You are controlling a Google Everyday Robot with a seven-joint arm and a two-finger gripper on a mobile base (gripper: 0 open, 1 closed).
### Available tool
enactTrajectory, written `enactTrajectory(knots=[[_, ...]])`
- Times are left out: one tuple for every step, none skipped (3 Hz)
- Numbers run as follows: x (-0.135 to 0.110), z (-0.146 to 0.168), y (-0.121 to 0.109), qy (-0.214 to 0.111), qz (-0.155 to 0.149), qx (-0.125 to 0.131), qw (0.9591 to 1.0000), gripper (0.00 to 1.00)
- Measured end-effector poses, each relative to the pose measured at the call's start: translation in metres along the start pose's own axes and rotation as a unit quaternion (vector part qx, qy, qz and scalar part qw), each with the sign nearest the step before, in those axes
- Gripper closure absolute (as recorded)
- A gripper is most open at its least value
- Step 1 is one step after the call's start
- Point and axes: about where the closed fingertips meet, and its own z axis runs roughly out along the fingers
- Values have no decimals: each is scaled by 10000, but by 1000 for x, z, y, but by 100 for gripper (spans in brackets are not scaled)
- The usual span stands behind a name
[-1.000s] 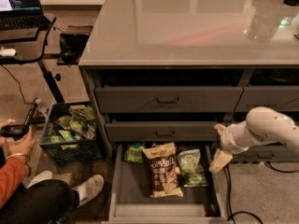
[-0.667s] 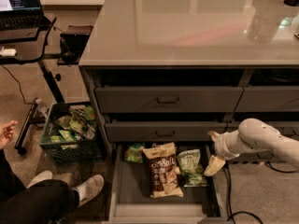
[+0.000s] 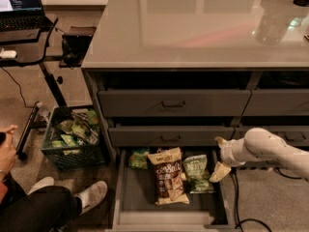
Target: Pick green jalapeno chip bag from bottom drawer and place on counter
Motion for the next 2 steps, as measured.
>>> enactTrajectory(knots=[[27,42,-11,-13,-17,104,9999,0],[47,85,-20,-49,-163,97,9998,0]])
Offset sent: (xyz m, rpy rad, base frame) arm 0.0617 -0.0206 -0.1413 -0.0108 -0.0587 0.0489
